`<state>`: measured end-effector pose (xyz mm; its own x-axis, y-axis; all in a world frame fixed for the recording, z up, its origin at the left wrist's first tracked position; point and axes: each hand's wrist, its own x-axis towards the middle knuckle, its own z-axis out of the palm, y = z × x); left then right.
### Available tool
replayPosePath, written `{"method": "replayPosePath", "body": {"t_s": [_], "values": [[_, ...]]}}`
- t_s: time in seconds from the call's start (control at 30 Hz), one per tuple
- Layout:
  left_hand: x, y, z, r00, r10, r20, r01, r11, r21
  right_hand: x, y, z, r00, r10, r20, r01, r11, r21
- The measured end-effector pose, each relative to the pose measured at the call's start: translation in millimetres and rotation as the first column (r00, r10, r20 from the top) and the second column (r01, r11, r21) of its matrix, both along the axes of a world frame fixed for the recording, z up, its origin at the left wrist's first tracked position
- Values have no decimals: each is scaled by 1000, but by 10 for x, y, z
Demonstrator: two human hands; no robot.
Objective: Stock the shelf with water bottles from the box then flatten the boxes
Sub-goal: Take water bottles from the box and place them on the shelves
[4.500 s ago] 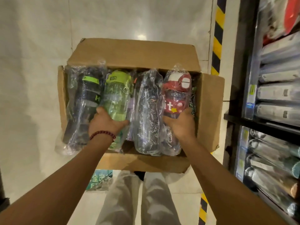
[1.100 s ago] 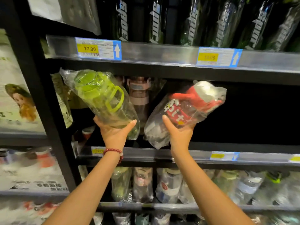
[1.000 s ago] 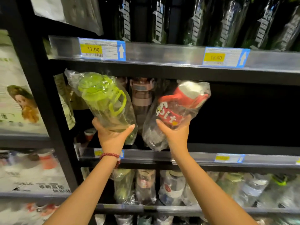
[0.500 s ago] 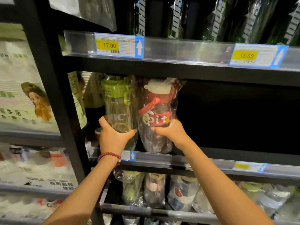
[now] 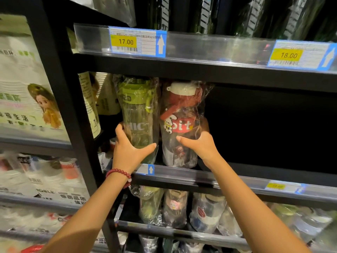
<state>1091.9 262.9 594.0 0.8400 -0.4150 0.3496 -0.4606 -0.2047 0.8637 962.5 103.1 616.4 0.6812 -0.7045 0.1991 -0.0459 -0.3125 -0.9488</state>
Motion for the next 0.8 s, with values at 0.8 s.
{"method": "replayPosePath", "body": {"t_s": [0.8], "values": [[-87,-123,-85,975,193,105,-202,976,76,-37,88,-93,992,-85,-91,63,974,-217]]}}
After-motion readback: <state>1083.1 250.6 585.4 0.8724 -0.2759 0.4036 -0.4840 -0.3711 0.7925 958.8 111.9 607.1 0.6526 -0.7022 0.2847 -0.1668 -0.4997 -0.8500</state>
